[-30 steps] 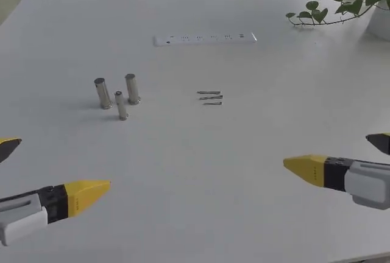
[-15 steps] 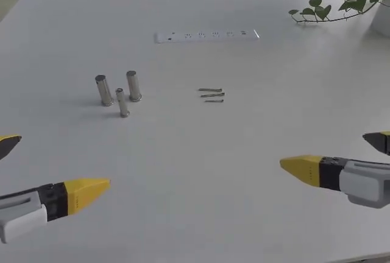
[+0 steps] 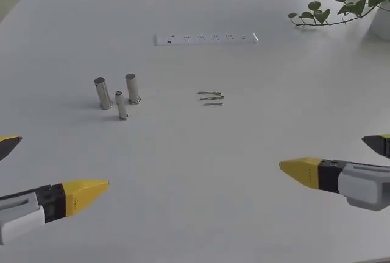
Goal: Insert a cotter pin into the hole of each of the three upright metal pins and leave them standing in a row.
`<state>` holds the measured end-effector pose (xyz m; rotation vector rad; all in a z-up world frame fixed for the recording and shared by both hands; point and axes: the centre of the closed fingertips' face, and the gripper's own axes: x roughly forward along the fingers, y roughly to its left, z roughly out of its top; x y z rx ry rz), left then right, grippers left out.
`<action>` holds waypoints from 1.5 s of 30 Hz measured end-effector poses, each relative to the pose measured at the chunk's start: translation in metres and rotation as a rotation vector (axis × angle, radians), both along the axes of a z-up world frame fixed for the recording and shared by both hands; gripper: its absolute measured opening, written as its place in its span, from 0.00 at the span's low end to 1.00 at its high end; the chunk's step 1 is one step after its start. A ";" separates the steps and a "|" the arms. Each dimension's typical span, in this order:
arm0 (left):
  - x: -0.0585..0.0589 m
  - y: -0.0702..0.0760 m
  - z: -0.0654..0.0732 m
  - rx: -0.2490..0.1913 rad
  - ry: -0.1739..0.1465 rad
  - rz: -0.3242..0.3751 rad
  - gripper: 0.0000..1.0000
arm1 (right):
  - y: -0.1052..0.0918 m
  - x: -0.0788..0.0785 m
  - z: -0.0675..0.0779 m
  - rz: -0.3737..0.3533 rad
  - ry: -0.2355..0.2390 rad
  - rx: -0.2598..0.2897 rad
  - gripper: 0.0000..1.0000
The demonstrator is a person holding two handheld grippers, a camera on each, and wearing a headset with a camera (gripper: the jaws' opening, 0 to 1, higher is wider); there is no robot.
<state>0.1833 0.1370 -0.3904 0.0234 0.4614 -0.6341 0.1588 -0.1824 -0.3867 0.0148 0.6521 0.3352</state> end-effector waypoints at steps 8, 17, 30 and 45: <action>-0.002 0.000 -0.004 0.001 0.014 -0.005 0.96 | 0.000 -0.002 -0.001 -0.007 -0.003 0.012 0.94; 0.006 -0.009 -0.006 0.009 0.017 -0.046 0.94 | 0.004 0.000 -0.002 -0.009 -0.001 0.016 0.94; 0.044 -0.021 -0.003 0.014 0.008 -0.099 0.88 | 0.002 0.004 -0.004 -0.027 0.010 0.014 0.94; 0.088 -0.024 -0.006 -0.002 0.005 -0.107 0.73 | -0.001 0.010 -0.004 -0.043 0.021 0.006 0.94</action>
